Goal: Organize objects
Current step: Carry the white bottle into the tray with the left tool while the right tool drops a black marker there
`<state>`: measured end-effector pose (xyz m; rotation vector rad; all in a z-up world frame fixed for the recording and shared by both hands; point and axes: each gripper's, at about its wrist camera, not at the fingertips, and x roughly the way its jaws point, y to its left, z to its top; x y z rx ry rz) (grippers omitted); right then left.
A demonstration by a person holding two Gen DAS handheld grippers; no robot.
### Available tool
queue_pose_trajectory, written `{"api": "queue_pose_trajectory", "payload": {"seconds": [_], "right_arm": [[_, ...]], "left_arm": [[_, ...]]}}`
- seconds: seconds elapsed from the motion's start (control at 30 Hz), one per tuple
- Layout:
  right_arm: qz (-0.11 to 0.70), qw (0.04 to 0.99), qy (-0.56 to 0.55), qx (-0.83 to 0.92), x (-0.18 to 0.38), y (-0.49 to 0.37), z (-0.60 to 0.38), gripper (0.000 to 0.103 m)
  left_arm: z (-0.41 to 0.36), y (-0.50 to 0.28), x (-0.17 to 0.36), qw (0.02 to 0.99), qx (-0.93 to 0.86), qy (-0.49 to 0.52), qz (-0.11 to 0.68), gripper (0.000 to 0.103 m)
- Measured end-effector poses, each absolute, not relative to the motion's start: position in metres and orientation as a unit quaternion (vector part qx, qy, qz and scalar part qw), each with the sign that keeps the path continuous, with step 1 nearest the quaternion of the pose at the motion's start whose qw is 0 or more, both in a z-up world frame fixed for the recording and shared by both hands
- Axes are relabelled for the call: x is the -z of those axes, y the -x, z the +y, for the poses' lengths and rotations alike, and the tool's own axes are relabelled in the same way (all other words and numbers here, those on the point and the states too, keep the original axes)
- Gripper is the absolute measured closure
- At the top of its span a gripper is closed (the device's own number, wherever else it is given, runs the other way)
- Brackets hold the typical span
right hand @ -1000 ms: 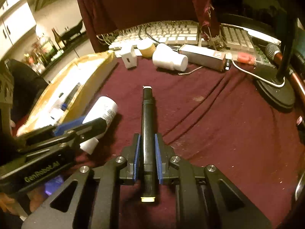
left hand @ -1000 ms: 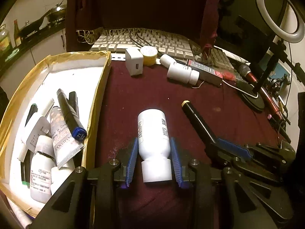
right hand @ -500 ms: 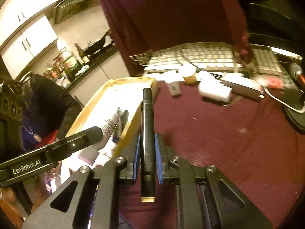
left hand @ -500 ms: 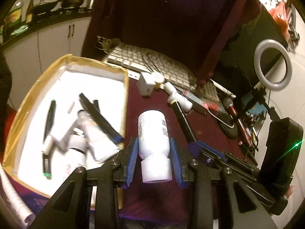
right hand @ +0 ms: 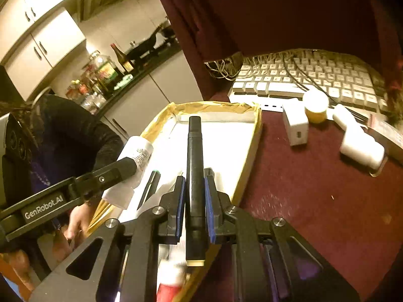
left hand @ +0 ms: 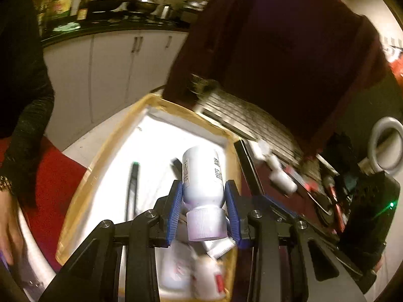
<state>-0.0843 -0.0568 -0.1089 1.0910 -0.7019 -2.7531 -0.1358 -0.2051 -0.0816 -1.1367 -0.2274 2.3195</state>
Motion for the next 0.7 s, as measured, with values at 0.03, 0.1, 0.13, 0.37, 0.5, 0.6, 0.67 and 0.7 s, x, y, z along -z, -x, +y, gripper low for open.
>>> {"api": "queue_pose_trajectory", "payload": {"seconds": [0.03, 0.1, 0.13, 0.37, 0.5, 0.6, 0.67, 0.7], "right_arm": [[-0.229, 0.045, -0.361, 0.903, 0.111, 0.092, -0.057, 0.09], [-0.231, 0.037, -0.365, 0.901, 0.114, 0.1, -0.054, 0.09], [-0.233, 0.035, -0.367, 0.9, 0.116, 0.105, -0.053, 0.09], [-0.21, 0.025, -0.377, 0.902, 0.127, 0.118, -0.061, 0.09], [-0.197, 0.025, -0.379, 0.904, 0.129, 0.12, -0.064, 0.09], [-0.194, 0.024, -0.382, 0.903, 0.132, 0.122, -0.065, 0.09], [-0.192, 0.019, -0.387, 0.902, 0.134, 0.123, -0.065, 0.09], [-0.194, 0.018, -0.391, 0.9, 0.135, 0.124, -0.065, 0.09]], "left_arm": [[-0.206, 0.143, 0.083, 0.262, -0.863, 0.423, -0.086, 0.073], [-0.207, 0.16, 0.09, 0.246, -0.862, 0.434, -0.087, 0.073], [-0.209, 0.17, 0.095, 0.236, -0.861, 0.442, -0.092, 0.073], [-0.208, 0.199, 0.118, 0.199, -0.861, 0.459, -0.089, 0.073], [-0.206, 0.202, 0.125, 0.191, -0.861, 0.466, -0.075, 0.073], [-0.202, 0.202, 0.13, 0.182, -0.856, 0.48, -0.061, 0.073], [-0.202, 0.201, 0.128, 0.184, -0.858, 0.475, -0.058, 0.073], [-0.201, 0.2, 0.128, 0.182, -0.86, 0.474, -0.056, 0.073]]}}
